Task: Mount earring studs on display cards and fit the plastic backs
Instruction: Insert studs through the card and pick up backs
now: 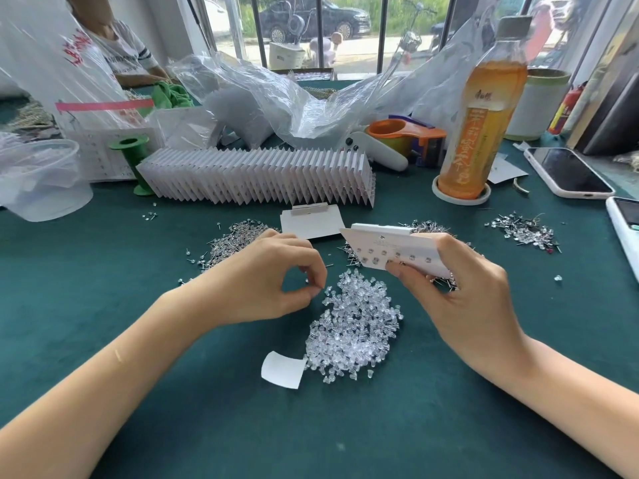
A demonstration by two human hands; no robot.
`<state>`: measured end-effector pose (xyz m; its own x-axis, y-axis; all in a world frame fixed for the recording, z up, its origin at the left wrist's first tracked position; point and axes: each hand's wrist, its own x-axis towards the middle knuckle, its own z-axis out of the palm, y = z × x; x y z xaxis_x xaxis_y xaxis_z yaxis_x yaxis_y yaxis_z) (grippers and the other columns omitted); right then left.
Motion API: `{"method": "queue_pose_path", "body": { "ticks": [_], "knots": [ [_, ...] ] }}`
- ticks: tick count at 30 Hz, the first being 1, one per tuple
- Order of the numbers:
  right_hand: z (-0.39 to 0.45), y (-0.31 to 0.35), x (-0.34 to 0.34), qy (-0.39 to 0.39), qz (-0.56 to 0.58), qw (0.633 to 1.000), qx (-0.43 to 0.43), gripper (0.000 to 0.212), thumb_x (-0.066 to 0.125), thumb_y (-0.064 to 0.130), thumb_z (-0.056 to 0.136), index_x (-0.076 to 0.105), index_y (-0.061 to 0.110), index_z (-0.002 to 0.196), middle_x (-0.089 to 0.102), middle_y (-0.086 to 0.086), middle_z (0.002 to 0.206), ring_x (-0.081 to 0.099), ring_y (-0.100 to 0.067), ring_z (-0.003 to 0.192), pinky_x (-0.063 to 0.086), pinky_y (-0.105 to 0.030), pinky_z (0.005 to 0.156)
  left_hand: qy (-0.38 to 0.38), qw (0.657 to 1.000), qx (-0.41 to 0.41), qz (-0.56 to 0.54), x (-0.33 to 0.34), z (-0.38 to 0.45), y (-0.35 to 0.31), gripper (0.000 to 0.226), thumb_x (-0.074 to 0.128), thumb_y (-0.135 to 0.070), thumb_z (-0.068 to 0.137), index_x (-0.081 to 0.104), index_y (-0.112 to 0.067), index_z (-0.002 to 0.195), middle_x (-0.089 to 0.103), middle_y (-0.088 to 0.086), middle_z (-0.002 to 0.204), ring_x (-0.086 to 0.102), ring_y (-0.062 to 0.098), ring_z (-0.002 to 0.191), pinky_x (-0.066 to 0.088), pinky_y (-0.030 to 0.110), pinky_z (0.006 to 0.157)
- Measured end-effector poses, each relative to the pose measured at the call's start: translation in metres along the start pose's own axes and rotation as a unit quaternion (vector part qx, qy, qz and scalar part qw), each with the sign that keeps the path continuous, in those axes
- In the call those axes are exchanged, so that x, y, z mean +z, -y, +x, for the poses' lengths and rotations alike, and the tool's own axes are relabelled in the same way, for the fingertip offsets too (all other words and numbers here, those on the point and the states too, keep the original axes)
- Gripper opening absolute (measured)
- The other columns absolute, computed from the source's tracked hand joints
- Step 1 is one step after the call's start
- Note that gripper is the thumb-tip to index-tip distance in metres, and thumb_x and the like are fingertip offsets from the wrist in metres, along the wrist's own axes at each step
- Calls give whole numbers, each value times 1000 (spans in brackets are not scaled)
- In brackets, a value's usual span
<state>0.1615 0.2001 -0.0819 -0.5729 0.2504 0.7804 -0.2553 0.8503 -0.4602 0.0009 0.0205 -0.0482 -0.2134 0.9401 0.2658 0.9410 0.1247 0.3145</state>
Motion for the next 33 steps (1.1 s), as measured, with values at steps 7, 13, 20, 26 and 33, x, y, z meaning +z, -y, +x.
{"method": "queue_pose_path", "body": {
  "ticks": [7,13,20,26,33],
  "knots": [
    [0,0,0,4,5,1000,5,24,65,19,84,67,1,100,63,4,94,60,-7,84,47,-5,70,41,998,0,-44,1,0,-1,8,74,-29,79,69,-28,85,63,-16,83,58,1,85,37,20,91],
    [0,0,0,12,3,1000,9,23,66,17,83,67,1,99,63,4,95,58,-3,87,45,-1,69,49,997,-9,-57,1,1,-2,7,76,-21,79,71,-23,84,65,-14,81,58,0,82,41,15,82],
    [0,1,0,10,6,1000,1,22,66,18,83,67,0,98,62,5,93,56,-1,85,44,-1,70,45,997,-24,-50,-2,-1,1,13,74,-12,78,71,-22,85,65,-15,82,59,2,81,38,6,79],
    [0,0,0,9,0,1000,-6,21,66,16,82,67,0,97,61,5,92,55,0,84,44,-1,68,45,997,-28,-46,-3,-2,3,14,73,-12,79,70,-24,85,64,-14,84,59,4,83,41,12,81],
    [0,-1,1,15,2,1000,-12,25,68,23,85,66,1,97,61,6,93,54,2,87,41,3,74,50,997,-29,-57,-4,-2,1,9,76,-20,78,70,-25,83,63,-14,82,59,5,82,42,13,79]
  ]
}}
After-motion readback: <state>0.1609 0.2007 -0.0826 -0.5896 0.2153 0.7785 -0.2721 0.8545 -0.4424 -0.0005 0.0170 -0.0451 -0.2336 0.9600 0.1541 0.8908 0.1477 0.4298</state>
